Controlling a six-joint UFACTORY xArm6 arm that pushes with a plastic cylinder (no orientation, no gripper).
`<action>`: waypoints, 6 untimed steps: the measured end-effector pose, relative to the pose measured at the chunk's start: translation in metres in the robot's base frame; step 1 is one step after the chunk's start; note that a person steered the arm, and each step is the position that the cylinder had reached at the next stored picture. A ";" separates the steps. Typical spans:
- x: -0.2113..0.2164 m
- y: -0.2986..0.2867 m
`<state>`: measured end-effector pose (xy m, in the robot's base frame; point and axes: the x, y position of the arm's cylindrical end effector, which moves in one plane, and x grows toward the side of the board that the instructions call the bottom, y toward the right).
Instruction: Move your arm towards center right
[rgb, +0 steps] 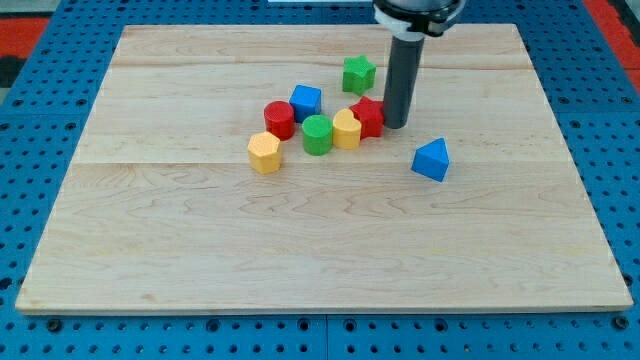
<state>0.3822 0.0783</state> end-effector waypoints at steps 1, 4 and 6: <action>0.008 -0.019; 0.023 0.120; 0.100 0.114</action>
